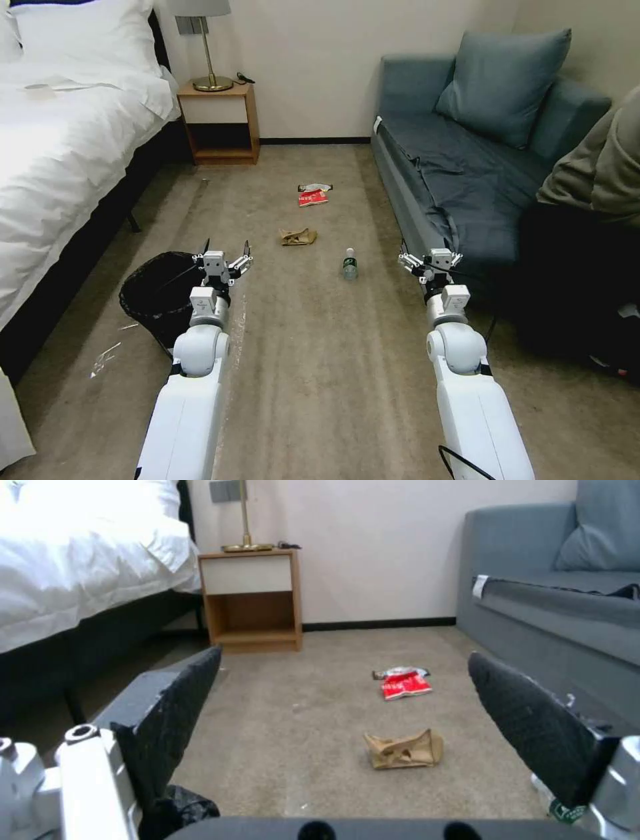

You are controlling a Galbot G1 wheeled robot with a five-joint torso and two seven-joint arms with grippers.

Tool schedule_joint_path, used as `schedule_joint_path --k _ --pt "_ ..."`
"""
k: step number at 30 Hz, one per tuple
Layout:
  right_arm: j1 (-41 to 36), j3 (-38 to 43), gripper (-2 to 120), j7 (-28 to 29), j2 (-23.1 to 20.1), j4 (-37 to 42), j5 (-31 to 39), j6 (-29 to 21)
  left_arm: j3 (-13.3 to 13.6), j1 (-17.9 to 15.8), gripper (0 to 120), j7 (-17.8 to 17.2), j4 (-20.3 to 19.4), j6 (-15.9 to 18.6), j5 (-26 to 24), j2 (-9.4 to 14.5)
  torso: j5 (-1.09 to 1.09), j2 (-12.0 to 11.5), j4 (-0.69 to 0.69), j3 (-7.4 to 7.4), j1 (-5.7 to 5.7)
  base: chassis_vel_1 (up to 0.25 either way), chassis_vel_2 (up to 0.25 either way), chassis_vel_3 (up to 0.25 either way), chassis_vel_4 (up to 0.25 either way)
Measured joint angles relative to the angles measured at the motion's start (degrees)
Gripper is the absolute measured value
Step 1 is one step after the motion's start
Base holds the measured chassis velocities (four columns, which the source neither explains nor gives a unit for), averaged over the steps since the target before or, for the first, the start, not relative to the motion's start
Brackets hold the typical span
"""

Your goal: Pick up the trash bin, then pick up the garbage on the floor and place it into the trash bin.

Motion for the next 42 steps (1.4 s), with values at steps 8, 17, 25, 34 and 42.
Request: schedule_joint_path --k 8,17,25,34,42 --pt "0.0 0.0 100 0.0 0.0 0.0 0.0 0.0 0.0 0.0 99 0.0 0.0 0.0 0.0 0.0 0.0 0.0 0.0 0.0 0.0 0.0 0.0 0.0 0.0" --pt "0.0 0.0 100 0.0 0.0 0.0 0.0 0.0 0.0 0.0 99 0.0 0.0 0.0 0.0 0.0 0.0 0.0 0.0 0.0 0.0 0.0 0.0 0.0 0.0" --pt "0.0 0.0 100 0.0 0.0 0.0 0.0 0.0 0.0 0.0 99 0.0 0.0 0.0 0.0 0.0 0.0 0.0 -0.01 0.0 0.0 0.0 0.0 0.0 0.0" --pt "0.0 0.0 100 0.0 0.0 0.0 0.0 0.0 0.0 0.0 99 0.0 0.0 0.0 0.0 0.0 0.0 0.0 -0.01 0.0 0.0 0.0 0.0 0.0 0.0" --pt "0.0 0.0 100 0.0 0.0 0.0 0.0 0.0 0.0 0.0 99 0.0 0.0 0.0 0.0 0.0 0.0 0.0 -0.01 0.0 0.0 0.0 0.0 0.0 0.0"
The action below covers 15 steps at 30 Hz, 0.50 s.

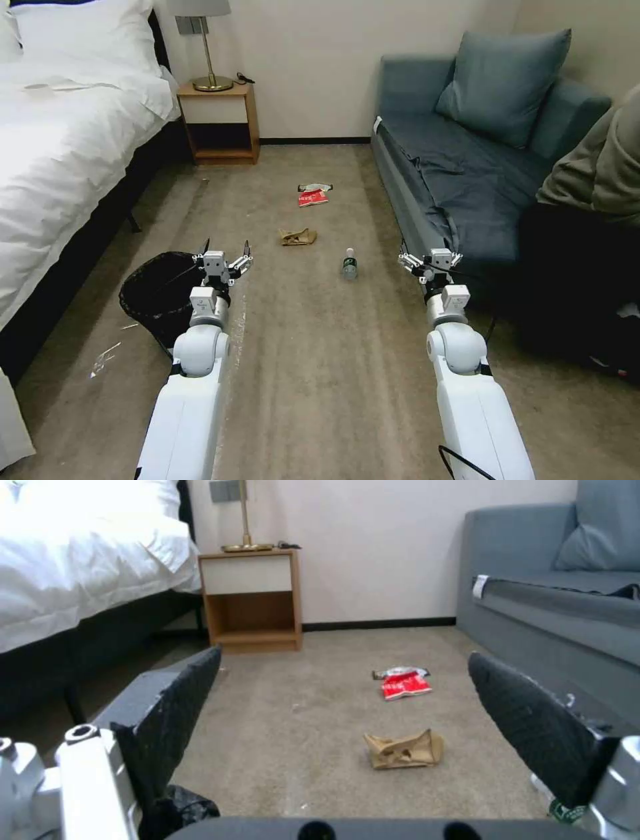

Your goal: Pick up the trash bin, then pick up the garbage on the floor and place it into the trash bin.

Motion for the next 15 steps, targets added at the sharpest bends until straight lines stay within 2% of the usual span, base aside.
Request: schedule_joint_path --k 4,6,7,8,10,11,12,13,14,15 --pt "-2.11 1.25 100 -0.83 -0.25 2.23 1.05 0.75 -1.5 1.71 100 0.02 -2.13 0.12 -0.81 0.15 0.0 0.0 0.0 0.0 0.0 0.0 0.0 0.0 0.0" --pt "-6.37 3.97 100 -2.44 -0.96 6.82 3.28 2.53 -4.85 5.27 100 -0.26 -6.68 0.64 -2.51 0.6 0.0 0.0 0.0 0.0 0.0 0.0 0.0 0.0 0.0" --pt "-6.37 3.97 100 -2.44 -0.96 6.82 3.28 2.53 -4.85 5.27 100 -0.26 -6.68 0.64 -2.51 0.6 0.0 0.0 0.0 0.0 0.0 0.0 0.0 0.0 0.0" --pt "-8.13 5.08 100 -3.13 -1.23 8.78 4.21 3.28 -6.04 6.54 100 -0.33 -8.37 0.83 -3.13 0.75 0.0 0.0 0.0 -0.01 0.0 0.0 0.0 0.0 0.0" --pt "-12.79 8.0 100 -4.95 -1.93 13.84 6.61 5.24 -9.52 10.32 100 -0.65 -13.2 1.42 -4.92 1.21 0.0 0.0 0.0 -0.01 0.0 0.0 0.0 0.0 0.0" --pt "-12.79 8.0 100 -4.95 -1.93 13.84 6.61 5.24 -9.52 10.32 100 -0.65 -13.2 1.42 -4.92 1.21 0.0 0.0 0.0 -0.01 0.0 0.0 0.0 0.0 0.0" --pt "-14.85 9.32 100 -5.79 -2.26 16.12 7.73 6.11 -11.09 11.99 100 -0.78 -15.41 1.68 -5.74 1.42 0.0 0.0 0.0 -0.01 0.0 0.0 0.0 0.0 0.0" --pt "-14.85 9.32 100 -5.79 -2.26 16.12 7.73 6.11 -11.09 11.99 100 -0.78 -15.41 1.68 -5.74 1.42 0.0 0.0 0.0 -0.01 0.0 0.0 0.0 0.0 0.0" --pt "-17.38 10.86 100 -6.77 -2.65 18.83 9.03 7.19 -12.94 14.03 100 -0.88 -17.99 1.97 -6.7 1.65 0.0 0.0 0.0 -0.01 0.0 0.0 0.0 0.0 0.0" --pt "-17.38 10.86 100 -6.77 -2.65 18.83 9.03 7.19 -12.94 14.03 100 -0.88 -17.99 1.97 -6.7 1.65 0.0 0.0 0.0 -0.01 0.0 0.0 0.0 0.0 0.0"
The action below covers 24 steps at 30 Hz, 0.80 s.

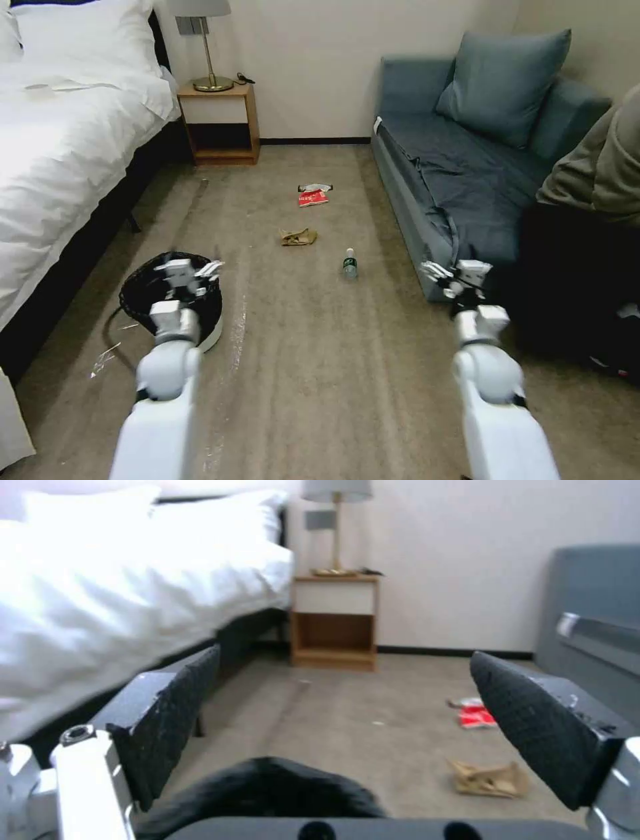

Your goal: Pick up the trash bin, then pick up the garbage on the floor and place it into the trash bin.

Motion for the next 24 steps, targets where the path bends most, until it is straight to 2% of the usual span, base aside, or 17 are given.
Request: schedule_joint_path --k 2,3,5,6,7,8,10,17,19,21,22,24 --pt "-3.38 1.32 100 -1.97 -2.29 4.16 2.9 2.75 -3.94 4.3 100 -0.31 -5.59 0.63 -2.07 0.51 -0.03 0.01 -0.02 0.0 0.0 0.0 0.0 0.0 0.0" --pt "-3.38 1.32 100 -1.97 -2.29 4.16 2.9 2.75 -3.94 4.3 100 -0.31 -5.59 0.63 -2.07 0.51 -0.03 0.01 -0.02 0.0 0.0 0.0 0.0 0.0 0.0" --pt "-3.52 0.12 100 -3.04 -4.56 3.56 2.35 4.91 -7.12 7.74 100 -0.53 -9.98 1.14 -3.73 0.9 0.02 0.02 0.01 0.0 0.0 0.0 0.0 0.0 0.0" --pt "-3.52 0.12 100 -3.04 -4.56 3.56 2.35 4.91 -7.12 7.74 100 -0.53 -9.98 1.14 -3.73 0.9 0.02 0.02 0.01 0.0 0.0 0.0 0.0 0.0 0.0" --pt "-3.27 -0.46 100 -3.49 -5.65 2.94 1.53 5.78 -8.99 9.71 100 0.48 -12.8 2.74 -4.95 1.46 0.02 0.02 0.04 0.0 0.0 0.0 0.0 0.0 0.0" --pt "-3.27 -0.46 100 -3.49 -5.65 2.94 1.53 5.78 -8.99 9.71 100 0.48 -12.8 2.74 -4.95 1.46 0.02 0.02 0.04 0.0 0.0 0.0 0.0 0.0 0.0" --pt "-2.58 -1.81 100 -4.26 -6.89 2.23 1.36 6.25 -9.72 11.04 100 3.15 -14.79 6.14 -6.56 2.02 0.0 0.02 0.01 0.0 0.0 0.0 0.0 0.0 0.0" --pt "-1.31 -4.17 100 -7.14 -7.32 0.1 2.53 6.76 -9.73 11.58 100 3.33 -15.69 8.9 -8.34 1.99 -0.01 0.02 0.0 0.01 0.0 0.0 0.0 0.0 0.0" --pt "-1.11 -4.57 100 -7.24 -7.22 -0.39 2.53 6.96 -9.74 11.58 100 2.51 -15.72 9.35 -9.12 1.98 0.0 0.02 0.0 0.01 0.0 0.0 0.0 0.0 0.0" --pt "-0.94 -5.04 100 -7.34 -7.04 -1.21 2.56 7.67 -9.94 11.64 100 -1.79 -15.72 11.38 -11.11 1.93 0.0 0.01 0.0 0.01 0.0 0.0 0.0 0.0 0.0" --pt "-0.94 -5.04 100 -7.34 -7.04 -1.21 2.56 7.67 -9.94 11.64 100 -1.79 -15.72 11.38 -11.11 1.93 0.0 0.01 0.0 0.01 0.0 0.0 0.0 0.0 0.0" --pt "-1.09 -5.07 100 -7.52 -7.04 -1.35 2.62 8.04 -9.81 11.3 100 -9.62 -15.71 14.77 -15.69 1.91 0.0 0.01 0.0 0.01 0.0 0.0 0.0 0.0 0.0"
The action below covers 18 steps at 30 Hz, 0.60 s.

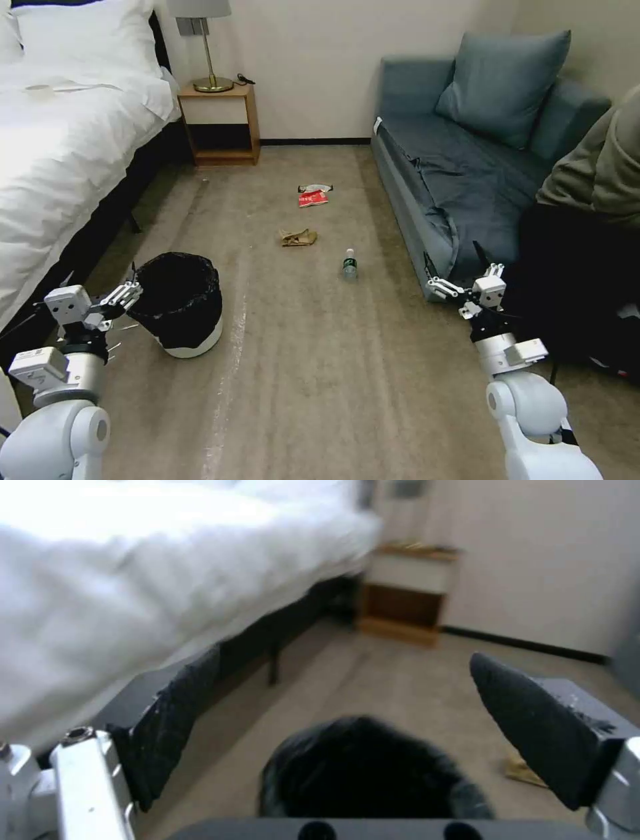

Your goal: Pick up the trash bin, then pick up the garbage on the floor and place it into the trash bin.

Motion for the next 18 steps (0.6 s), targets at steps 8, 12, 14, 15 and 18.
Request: schedule_joint_path --k 8,12,14,15,18 --pt "-1.37 0.56 100 -1.07 0.08 0.83 0.57 0.05 0.05 -4.35 100 -14.14 4.76 5.41 -9.68 0.69 0.0 -0.01 0.0 0.0 0.0 0.0 0.0 0.0 0.0" --pt "-2.02 0.93 100 -1.9 0.17 1.23 0.73 0.3 0.33 -7.2 100 -17.57 7.18 5.47 -13.48 0.86 -0.01 -0.02 0.0 0.01 0.0 0.0 0.0 0.0 0.0" --pt "-2.5 1.22 100 -2.82 0.24 1.36 1.07 0.65 0.57 -9.49 100 -20.12 8.8 5.57 -16.68 0.74 0.0 -0.01 -0.01 0.0 0.0 0.0 0.0 0.0 0.0" --pt "-2.5 1.22 100 -2.82 0.24 1.36 1.07 0.65 0.57 -9.49 100 -20.12 8.8 5.57 -16.68 0.74 0.0 -0.01 -0.01 0.0 0.0 0.0 0.0 0.0 0.0" --pt "-3.18 1.36 100 -3.28 0.43 1.84 1.24 0.83 0.91 -12.89 100 -24.1 12.34 5.55 -19.65 0.7 0.01 -0.02 -0.01 0.0 0.0 0.0 0.0 0.0 0.0"
